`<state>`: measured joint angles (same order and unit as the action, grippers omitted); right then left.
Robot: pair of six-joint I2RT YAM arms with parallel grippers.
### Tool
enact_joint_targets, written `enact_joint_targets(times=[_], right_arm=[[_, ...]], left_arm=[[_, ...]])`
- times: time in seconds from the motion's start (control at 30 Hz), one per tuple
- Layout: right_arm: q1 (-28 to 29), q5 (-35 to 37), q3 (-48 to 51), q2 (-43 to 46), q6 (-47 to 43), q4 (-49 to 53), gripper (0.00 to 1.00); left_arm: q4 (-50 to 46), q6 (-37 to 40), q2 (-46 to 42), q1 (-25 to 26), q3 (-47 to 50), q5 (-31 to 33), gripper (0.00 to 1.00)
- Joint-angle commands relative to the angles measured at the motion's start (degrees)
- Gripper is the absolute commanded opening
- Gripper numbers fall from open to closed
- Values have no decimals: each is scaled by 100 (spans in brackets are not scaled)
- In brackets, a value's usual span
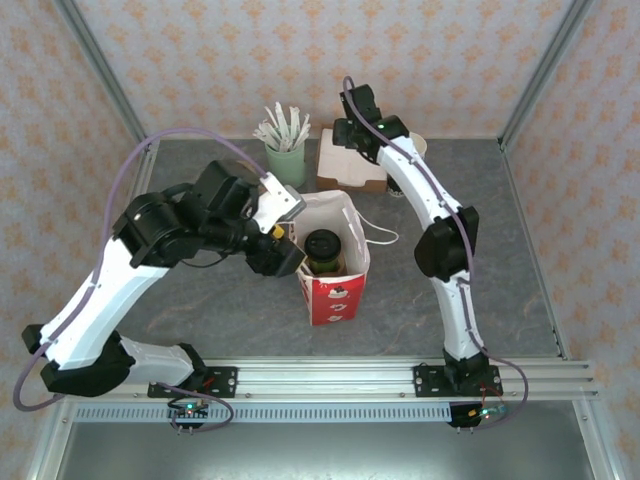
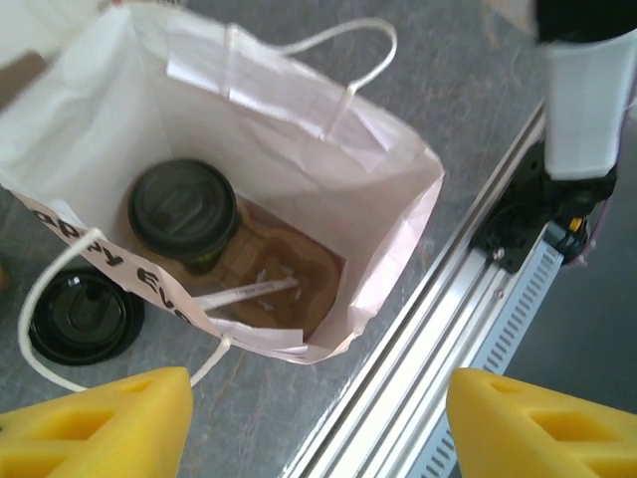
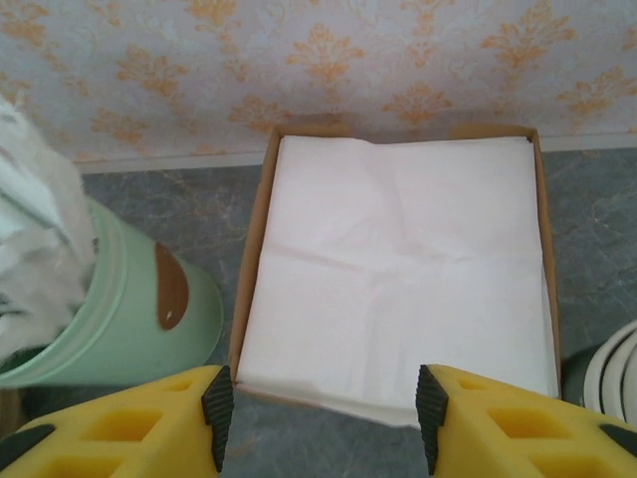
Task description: Pack the takeout coffee
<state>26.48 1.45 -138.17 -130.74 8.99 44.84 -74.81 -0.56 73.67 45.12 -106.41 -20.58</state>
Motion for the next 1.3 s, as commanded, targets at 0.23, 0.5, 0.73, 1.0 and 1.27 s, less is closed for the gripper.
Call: enact_joint_targets(times=[0.23, 0.5, 0.73, 1.0, 1.27], right_arm=[[24, 837, -697, -1052, -116, -7, 58], [5, 832, -1140, -1880, -303, -297, 61], [-28, 984, -1327, -2256, -334, -410, 64], [-222, 973, -1380, -2541, -63, -551, 68], [-275, 890, -1434, -2744, -39, -634, 73]], left_arm=[[877, -285, -501, 30, 347, 144, 73], [1076, -558, -407, 27, 601, 10, 73], [1305, -787, -362, 28, 841, -125, 73], [1502, -990, -277, 24, 1015, -420, 72], [1543, -1016, -352, 31, 1043, -365, 73]])
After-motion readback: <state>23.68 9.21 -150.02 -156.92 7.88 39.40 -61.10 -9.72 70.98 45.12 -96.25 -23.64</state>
